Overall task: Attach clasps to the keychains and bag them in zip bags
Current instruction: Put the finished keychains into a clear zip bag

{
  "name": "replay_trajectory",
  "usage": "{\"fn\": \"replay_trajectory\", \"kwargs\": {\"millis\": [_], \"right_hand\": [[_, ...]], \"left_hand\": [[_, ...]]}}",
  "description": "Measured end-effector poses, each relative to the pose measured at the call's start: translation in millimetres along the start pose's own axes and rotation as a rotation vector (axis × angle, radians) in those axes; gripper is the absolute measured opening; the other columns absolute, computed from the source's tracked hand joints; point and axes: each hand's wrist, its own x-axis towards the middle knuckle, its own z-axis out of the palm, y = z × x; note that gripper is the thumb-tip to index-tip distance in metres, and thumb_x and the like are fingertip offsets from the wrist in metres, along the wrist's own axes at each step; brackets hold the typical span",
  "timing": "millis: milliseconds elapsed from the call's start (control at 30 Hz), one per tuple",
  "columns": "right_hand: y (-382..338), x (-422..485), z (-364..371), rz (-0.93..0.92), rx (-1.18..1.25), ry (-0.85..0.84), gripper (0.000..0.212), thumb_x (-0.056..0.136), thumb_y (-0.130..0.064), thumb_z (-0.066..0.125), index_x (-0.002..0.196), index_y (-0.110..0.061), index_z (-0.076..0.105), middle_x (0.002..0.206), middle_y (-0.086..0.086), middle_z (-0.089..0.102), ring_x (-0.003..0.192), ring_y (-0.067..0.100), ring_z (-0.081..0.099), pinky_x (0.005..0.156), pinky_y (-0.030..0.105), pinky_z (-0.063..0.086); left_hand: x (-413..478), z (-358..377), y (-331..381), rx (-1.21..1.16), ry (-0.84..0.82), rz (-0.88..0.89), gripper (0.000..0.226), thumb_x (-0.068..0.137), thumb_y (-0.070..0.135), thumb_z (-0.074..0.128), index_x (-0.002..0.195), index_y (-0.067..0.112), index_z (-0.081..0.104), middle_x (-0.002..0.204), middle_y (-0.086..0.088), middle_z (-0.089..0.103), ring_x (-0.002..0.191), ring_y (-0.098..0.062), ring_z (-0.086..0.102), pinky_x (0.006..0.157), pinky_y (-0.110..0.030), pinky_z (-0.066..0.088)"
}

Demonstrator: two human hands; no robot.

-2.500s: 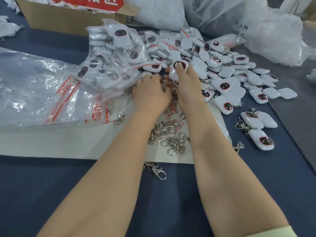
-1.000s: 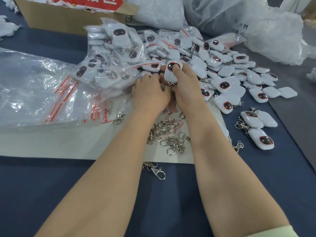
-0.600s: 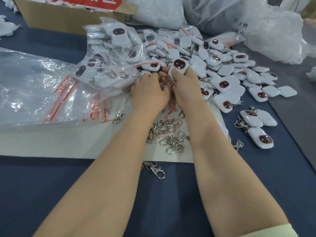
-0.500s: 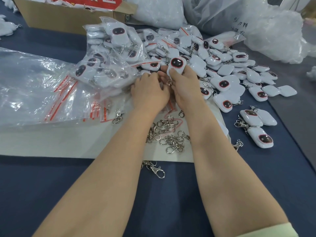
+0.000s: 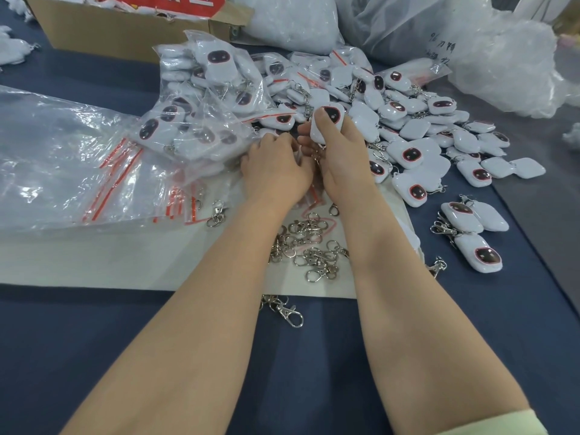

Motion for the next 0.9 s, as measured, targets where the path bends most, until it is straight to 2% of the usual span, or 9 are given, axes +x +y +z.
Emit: {"fn": "replay_trajectory", "kwargs": {"millis": [233, 400, 533, 667, 767, 900], "right_hand": [[0.2, -2.1, 0.2, -0.029, -0.042, -0.048, 0.016, 0.097, -0.01, 0.054, 0.081, -0.013, 0.056, 0.07, 0.006, 0.063, 0.058, 0.016, 0.057, 0.052, 0.022, 0.046], [1.6, 1.1, 1.4, 0.024, -0.011, -0.012, 0.021, 0.1, -0.018, 0.049, 0.082, -0.013, 0.059, 0.07, 0.002, 0.067, 0.055, 0.013, 0.058, 0.053, 0.023, 0.047], [2.4, 2.9, 0.9, 0.07, 0.028, -0.003, 0.025, 0.102, -0.019, 0.042, 0.092, -0.005, 0.06, 0.074, 0.005, 0.069, 0.056, 0.015, 0.058, 0.053, 0.025, 0.047], [2.5, 1.6, -0.1, 0.014, -0.061, -0.026, 0.029, 0.103, -0.016, 0.042, 0.08, -0.011, 0.061, 0.07, 0.003, 0.069, 0.058, 0.017, 0.057, 0.057, 0.027, 0.047], [2.6, 1.8, 0.4, 0.022, -0.052, -0.021, 0.031, 0.102, -0.015, 0.042, 0.079, -0.01, 0.062, 0.07, 0.004, 0.069, 0.058, 0.019, 0.057, 0.057, 0.028, 0.048], [2.7, 3.7, -0.4, 0.073, 0.003, -0.001, 0.029, 0.103, -0.025, 0.041, 0.096, -0.005, 0.061, 0.079, 0.005, 0.07, 0.058, 0.013, 0.061, 0.056, 0.025, 0.049]], "left_hand": [[1.1, 0.8, -0.3, 0.008, -0.014, 0.007, 0.034, 0.087, 0.032, 0.051, 0.114, 0.013, 0.056, 0.123, -0.012, 0.053, 0.119, -0.034, 0.046, 0.093, -0.042, 0.037], [1.4, 1.0, 0.1, -0.001, -0.011, -0.004, 0.031, 0.087, 0.032, 0.051, 0.11, 0.013, 0.057, 0.122, -0.012, 0.053, 0.117, -0.034, 0.046, 0.093, -0.042, 0.036], [1.2, 1.3, 0.4, -0.01, -0.004, -0.002, 0.03, 0.087, 0.032, 0.051, 0.109, 0.013, 0.057, 0.12, -0.012, 0.054, 0.116, -0.034, 0.046, 0.091, -0.042, 0.036], [1.3, 1.5, 0.3, -0.009, -0.013, -0.002, 0.03, 0.086, 0.032, 0.052, 0.109, 0.014, 0.057, 0.12, -0.012, 0.053, 0.116, -0.035, 0.046, 0.092, -0.042, 0.036], [1.6, 1.7, 0.3, -0.006, -0.01, -0.001, 0.031, 0.086, 0.032, 0.051, 0.11, 0.013, 0.057, 0.121, -0.012, 0.054, 0.116, -0.035, 0.046, 0.092, -0.043, 0.036], [1.4, 2.3, 0.1, -0.011, 0.004, 0.001, 0.032, 0.087, 0.033, 0.05, 0.112, 0.014, 0.058, 0.12, -0.012, 0.054, 0.116, -0.035, 0.047, 0.092, -0.042, 0.037]]}}
